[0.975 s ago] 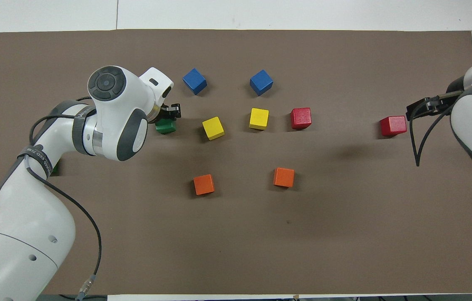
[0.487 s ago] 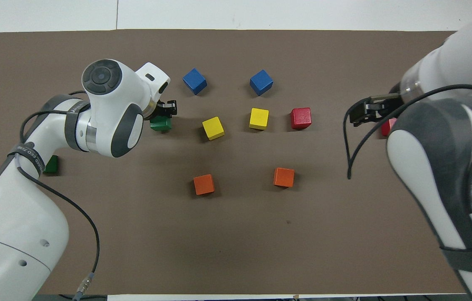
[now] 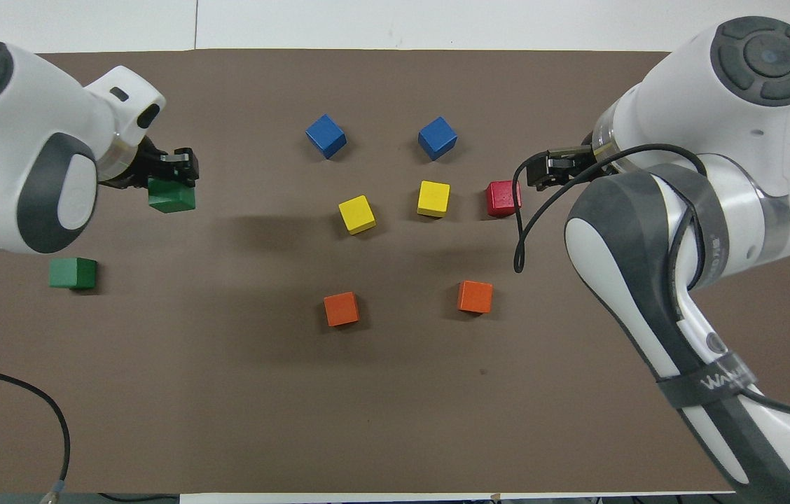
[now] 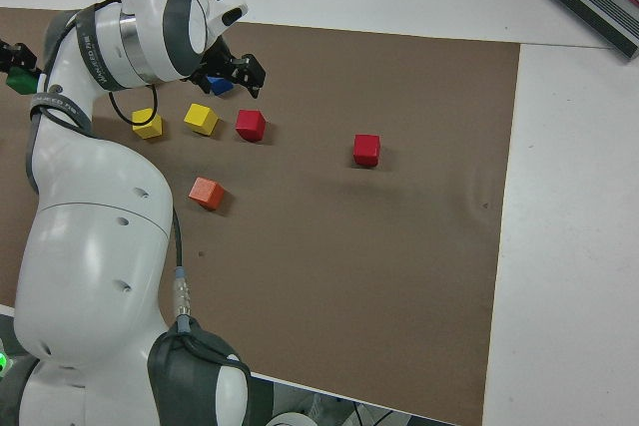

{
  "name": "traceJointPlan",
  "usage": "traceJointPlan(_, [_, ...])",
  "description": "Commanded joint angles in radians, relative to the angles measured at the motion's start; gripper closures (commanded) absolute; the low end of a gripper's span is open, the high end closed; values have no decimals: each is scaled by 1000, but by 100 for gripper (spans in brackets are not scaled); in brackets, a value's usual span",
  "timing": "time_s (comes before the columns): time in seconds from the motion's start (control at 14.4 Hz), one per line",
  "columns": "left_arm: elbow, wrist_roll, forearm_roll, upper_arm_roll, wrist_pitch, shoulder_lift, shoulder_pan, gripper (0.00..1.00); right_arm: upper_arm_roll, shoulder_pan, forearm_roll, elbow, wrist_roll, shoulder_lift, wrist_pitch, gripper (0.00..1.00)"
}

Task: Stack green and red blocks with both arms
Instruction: 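Place the green block beside the first green block with the left gripper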

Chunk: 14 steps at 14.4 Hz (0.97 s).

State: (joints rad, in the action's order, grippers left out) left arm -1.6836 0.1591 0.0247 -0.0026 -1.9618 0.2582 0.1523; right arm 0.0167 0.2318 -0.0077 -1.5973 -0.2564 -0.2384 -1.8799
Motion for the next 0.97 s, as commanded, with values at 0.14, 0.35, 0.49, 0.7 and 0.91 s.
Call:
traceJointPlan(0.14, [-119, -362, 12, -5, 17, -91, -224, 100, 5, 7, -5, -7, -18, -102, -161, 2])
traceJointPlan(0.35, [-227, -510, 14, -5, -104, -128, -316, 100, 5, 41, -1, -46, -73, -157, -267, 3])
traceJointPlan(0.49, [-333, -529, 14, -5, -207, -164, -347, 100, 5, 41, -5, -44, -73, -171, -281, 3])
traceJointPlan(0.7, [-409, -572, 14, -5, -288, -172, -364, 100, 3, 44, -14, -46, -58, -197, -289, 3])
traceJointPlan(0.91, [-441, -601, 14, -5, -314, -172, -381, 100, 5, 47, -47, -52, -55, -216, -285, 3])
